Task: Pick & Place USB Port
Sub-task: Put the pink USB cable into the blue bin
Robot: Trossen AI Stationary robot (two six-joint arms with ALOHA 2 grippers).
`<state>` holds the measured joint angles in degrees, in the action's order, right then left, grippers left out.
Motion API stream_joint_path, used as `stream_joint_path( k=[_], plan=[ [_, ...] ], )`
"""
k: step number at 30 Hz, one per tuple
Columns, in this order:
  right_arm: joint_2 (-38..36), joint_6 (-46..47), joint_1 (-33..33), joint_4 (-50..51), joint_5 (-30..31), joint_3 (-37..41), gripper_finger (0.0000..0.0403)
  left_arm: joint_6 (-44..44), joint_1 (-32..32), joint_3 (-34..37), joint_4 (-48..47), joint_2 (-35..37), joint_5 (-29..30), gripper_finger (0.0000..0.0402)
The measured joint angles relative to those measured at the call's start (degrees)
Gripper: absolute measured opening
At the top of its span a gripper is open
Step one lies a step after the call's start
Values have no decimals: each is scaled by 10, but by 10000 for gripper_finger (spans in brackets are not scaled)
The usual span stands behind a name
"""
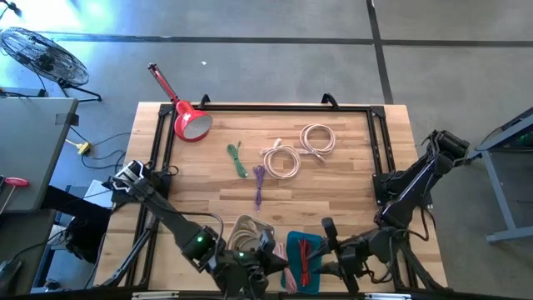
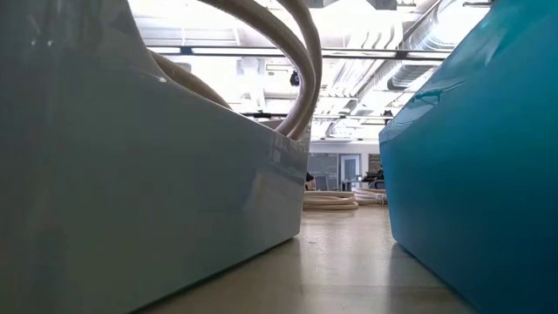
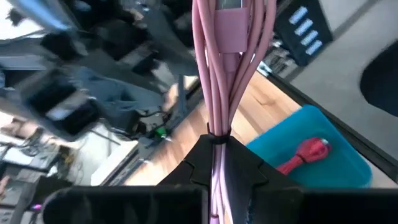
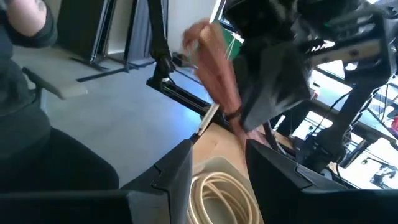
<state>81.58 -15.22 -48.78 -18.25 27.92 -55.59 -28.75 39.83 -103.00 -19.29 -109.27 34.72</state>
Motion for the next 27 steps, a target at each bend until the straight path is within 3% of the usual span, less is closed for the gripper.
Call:
stream_joint_path(
  k=[8, 16, 27],
  plan=[
    [21, -22, 16, -24, 24, 0, 142, -16, -14, 19, 27, 0, -15, 12],
    [60, -68, 24, -85, 23, 0, 142, -23, -20, 20, 28, 0, -24, 12],
    [62, -64, 27, -90, 3, 0, 142, -23, -20, 20, 28, 0, -28, 12]
  ],
)
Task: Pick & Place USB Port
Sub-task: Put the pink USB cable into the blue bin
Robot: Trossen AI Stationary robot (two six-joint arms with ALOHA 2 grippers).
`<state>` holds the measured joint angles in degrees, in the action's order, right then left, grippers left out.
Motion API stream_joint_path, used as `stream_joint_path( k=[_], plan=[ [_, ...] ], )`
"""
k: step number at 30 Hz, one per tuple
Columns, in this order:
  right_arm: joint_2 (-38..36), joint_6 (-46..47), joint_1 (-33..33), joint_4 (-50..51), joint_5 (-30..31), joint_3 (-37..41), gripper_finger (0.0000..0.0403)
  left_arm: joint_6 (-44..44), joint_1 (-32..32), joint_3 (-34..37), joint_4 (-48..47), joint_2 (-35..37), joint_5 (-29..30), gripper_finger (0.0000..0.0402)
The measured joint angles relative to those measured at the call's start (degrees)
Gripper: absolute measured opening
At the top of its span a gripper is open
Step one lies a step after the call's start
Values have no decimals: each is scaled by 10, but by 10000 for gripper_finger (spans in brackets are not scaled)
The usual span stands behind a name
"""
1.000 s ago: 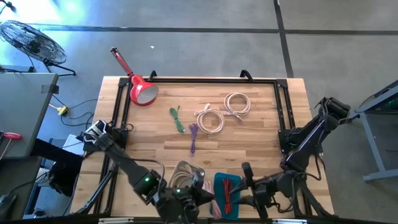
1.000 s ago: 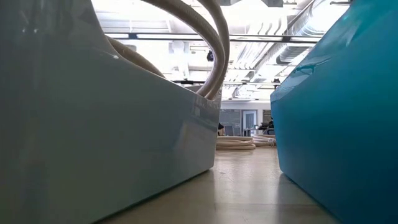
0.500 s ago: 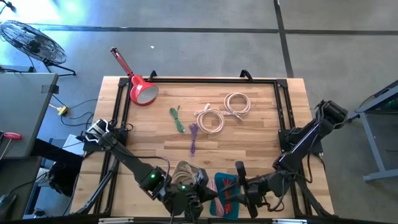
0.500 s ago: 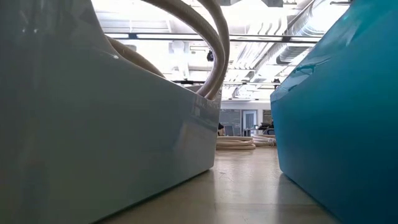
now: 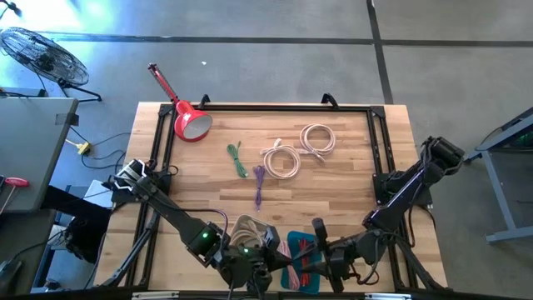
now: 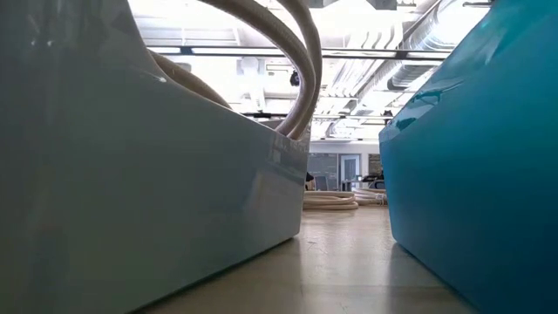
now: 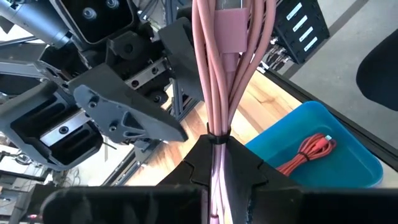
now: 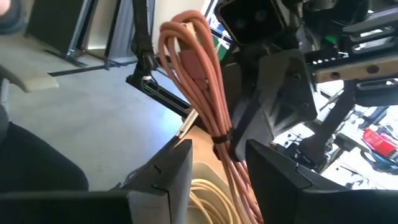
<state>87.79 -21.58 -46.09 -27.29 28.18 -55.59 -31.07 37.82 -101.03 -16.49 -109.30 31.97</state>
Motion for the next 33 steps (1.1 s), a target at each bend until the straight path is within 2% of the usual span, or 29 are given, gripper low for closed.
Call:
stream_joint_path(
  k=[4, 33],
  plan=[
    [0, -4, 0, 0, -29, 0, 142, 0, 0, 0, 0, 0, 0, 12],
    [0, -16, 34, -8, -62, -6, 142, 0, -33, 0, -6, 0, -36, 11]
  ],
)
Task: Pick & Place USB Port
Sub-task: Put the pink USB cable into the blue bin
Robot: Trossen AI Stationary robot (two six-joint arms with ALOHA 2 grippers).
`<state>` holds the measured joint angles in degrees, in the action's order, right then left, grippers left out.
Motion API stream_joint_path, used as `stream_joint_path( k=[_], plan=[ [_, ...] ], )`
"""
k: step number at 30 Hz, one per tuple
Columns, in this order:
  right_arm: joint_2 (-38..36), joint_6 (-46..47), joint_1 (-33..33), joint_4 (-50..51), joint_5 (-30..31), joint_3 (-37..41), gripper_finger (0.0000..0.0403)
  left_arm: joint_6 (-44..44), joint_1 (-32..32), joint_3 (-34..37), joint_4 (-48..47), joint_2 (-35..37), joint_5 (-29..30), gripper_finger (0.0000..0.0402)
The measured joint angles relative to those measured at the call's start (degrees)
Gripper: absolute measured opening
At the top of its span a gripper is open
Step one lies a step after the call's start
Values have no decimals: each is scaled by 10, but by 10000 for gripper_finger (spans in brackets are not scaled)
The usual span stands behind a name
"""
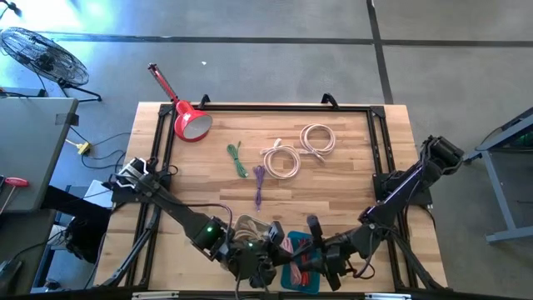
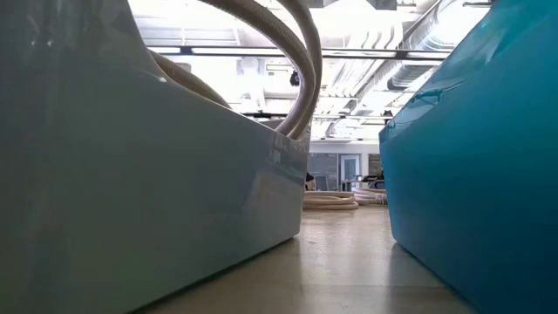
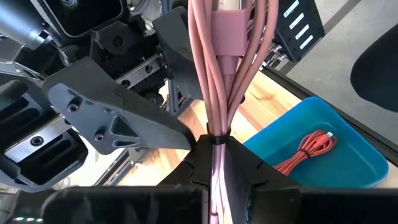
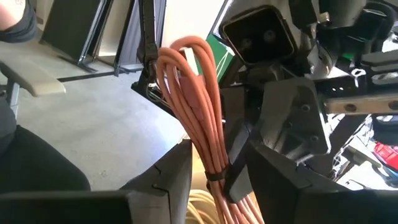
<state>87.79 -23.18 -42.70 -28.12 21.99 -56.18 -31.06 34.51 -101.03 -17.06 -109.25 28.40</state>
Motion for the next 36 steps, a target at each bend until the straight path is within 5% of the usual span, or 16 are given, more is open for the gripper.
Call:
stream_joint_path(
  k=[5, 11, 15, 28, 36],
  plan=[
    [0, 0, 3, 0, 0, 0, 118, 0, -16, 0, 1, 0, -19, 11],
    [0, 13, 15, 18, -10, -2, 23, 1, -28, 0, -8, 0, -37, 11],
    [0, 33, 16, 26, 2, -2, 27, 1, -28, 0, -19, -1, -31, 25],
    [1, 66, 12, 65, 21, 0, 19, 46, -26, 0, -108, -1, -5, 187],
    [0, 219, -2, 198, 40, 0, 19, 73, -22, 0, -145, 0, 48, 199]
  ],
)
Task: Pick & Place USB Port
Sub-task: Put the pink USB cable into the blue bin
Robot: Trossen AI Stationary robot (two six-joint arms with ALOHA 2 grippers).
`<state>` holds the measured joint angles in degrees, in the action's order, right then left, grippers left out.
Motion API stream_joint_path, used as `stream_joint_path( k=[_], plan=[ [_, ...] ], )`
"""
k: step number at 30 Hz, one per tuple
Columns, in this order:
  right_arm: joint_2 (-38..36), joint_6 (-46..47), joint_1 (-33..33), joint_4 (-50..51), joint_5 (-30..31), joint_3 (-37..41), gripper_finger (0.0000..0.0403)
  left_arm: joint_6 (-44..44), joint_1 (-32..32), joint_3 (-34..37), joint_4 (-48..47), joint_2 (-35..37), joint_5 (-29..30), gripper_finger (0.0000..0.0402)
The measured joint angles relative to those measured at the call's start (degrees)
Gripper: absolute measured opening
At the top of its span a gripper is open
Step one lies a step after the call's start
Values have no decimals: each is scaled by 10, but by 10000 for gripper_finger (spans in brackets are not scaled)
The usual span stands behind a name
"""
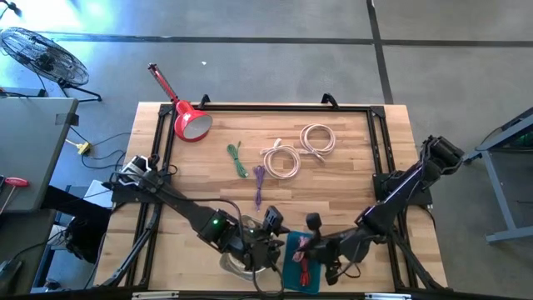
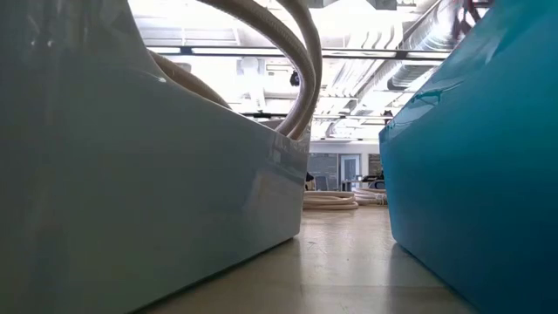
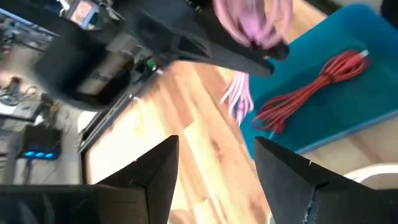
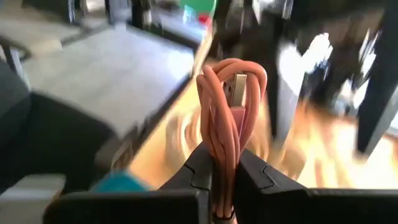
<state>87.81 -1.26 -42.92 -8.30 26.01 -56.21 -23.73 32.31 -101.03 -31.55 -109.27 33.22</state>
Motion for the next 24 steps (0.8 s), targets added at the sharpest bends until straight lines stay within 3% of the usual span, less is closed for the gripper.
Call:
stream_joint_path(
  k=[5, 12, 17, 24],
  plan=[
    [0, 96, -2, 104, -59, 0, 19, 0, 4, 0, -7, 0, 36, 197],
    [0, 114, -2, 160, -130, 0, 19, 0, 4, 0, -9, 0, 39, 197],
    [26, 118, 12, 161, -140, 8, 19, 0, 3, 0, -15, 0, 40, 197],
    [71, 102, 52, 102, -213, 9, 19, 0, 3, 0, -17, 0, 40, 197]
  ],
)
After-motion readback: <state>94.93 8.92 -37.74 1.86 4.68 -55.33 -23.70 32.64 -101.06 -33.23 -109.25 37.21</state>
